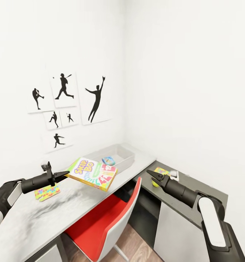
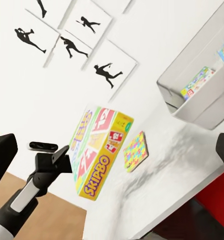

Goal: Put all the toys in the child's room - the three board games (two on the bed and one on the table), the two jigsaw puzzles on the table, and the tennis ball on the table - inside the toy box on the table in the child's room.

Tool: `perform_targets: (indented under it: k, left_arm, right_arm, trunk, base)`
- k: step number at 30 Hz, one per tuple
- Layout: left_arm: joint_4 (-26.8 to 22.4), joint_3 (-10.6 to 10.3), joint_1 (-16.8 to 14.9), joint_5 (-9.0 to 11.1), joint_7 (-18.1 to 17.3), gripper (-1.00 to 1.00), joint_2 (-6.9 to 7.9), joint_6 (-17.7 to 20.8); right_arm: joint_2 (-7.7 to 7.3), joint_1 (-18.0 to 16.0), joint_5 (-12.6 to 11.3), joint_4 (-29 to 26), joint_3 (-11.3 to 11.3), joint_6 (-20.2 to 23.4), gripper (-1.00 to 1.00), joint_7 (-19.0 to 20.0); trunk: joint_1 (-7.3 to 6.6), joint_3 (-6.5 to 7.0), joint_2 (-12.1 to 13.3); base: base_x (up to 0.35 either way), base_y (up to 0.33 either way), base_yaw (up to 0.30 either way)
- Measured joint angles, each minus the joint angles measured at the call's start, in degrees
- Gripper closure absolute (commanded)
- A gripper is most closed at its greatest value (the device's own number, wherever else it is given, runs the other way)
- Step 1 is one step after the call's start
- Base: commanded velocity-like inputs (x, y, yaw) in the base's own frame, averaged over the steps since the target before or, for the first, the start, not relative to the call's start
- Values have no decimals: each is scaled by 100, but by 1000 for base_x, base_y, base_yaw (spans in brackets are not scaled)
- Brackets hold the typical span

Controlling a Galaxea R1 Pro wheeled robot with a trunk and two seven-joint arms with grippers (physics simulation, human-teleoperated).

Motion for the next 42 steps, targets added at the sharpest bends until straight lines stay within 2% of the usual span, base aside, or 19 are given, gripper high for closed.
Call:
perform_targets:
  k: [8,16,25,36,42]
  left_arm:
    - [-1,4,-1,-2,-2,100,4,11]
    - [-1,4,7,-2,-2,100,-1,10]
    - [-1,2,8,-8,9,100,0,2]
    - [-1,13,8,0,-2,100,24,8]
    - [9,11,17,0,4,100,37,3]
  right_arm:
    - [-1,21,11,12,9,-240,-100,2]
    - [7,35,15,-17,24,-257,-100,-12]
    - [9,35,9,-45,38,-251,-100,6]
    - [17,45,9,-64,49,-252,-100,17]
    - [22,44,9,-63,49,-251,-100,15]
  trunk:
    - [1,0,1]
    - [1,0,1]
    - [0,8,0]
    - [1,9,1]
    - [0,9,-1]
  base:
    - [91,-59,4]
    - [13,-10,2]
    - [151,-146,174]
    - [14,-10,4]
    - [175,-113,59]
